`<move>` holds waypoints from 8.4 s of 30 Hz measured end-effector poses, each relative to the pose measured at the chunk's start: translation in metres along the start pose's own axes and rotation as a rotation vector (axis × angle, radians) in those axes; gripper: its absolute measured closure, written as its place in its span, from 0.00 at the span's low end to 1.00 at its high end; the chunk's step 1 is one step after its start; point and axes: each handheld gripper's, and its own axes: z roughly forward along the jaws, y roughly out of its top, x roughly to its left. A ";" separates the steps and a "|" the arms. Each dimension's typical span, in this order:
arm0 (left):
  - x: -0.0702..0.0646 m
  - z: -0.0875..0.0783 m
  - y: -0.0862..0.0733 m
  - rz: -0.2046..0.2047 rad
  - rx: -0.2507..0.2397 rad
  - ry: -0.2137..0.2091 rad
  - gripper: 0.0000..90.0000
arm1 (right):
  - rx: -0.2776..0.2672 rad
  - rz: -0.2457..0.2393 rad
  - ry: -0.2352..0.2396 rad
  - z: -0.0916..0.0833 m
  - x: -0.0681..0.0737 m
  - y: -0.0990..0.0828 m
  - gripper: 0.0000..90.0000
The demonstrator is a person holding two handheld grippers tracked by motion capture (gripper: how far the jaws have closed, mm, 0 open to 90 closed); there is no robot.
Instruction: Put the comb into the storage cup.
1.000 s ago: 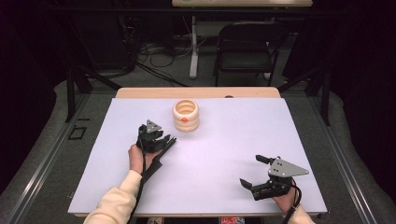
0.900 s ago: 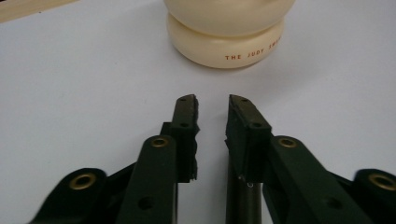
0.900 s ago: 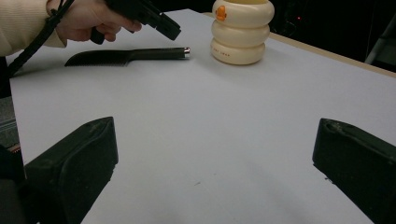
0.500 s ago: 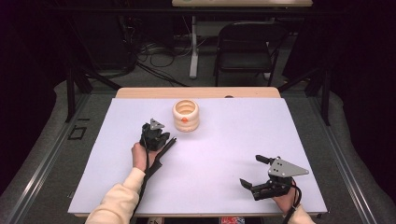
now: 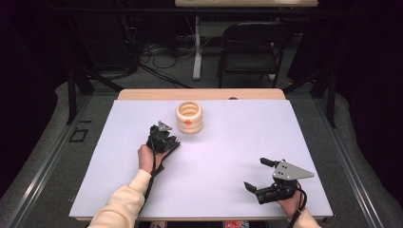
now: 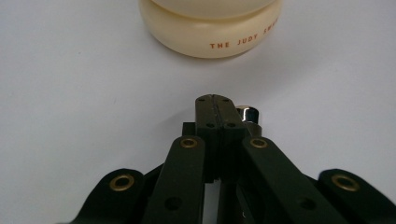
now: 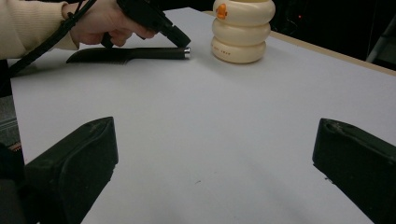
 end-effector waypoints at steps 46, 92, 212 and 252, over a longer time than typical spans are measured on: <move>-0.031 -0.002 0.000 0.094 0.039 -0.123 1.00 | 0.004 0.003 0.003 -0.002 0.000 0.000 0.00; -0.051 -0.024 -0.017 0.155 0.093 -0.214 1.00 | 0.007 0.003 0.002 -0.002 0.000 0.000 0.00; -0.008 -0.094 -0.063 0.091 0.180 -0.162 0.70 | 0.012 0.000 0.002 -0.003 0.001 0.000 0.00; -0.002 -0.089 -0.039 0.140 0.301 -0.052 0.05 | 0.010 0.004 0.012 -0.001 0.001 0.000 0.00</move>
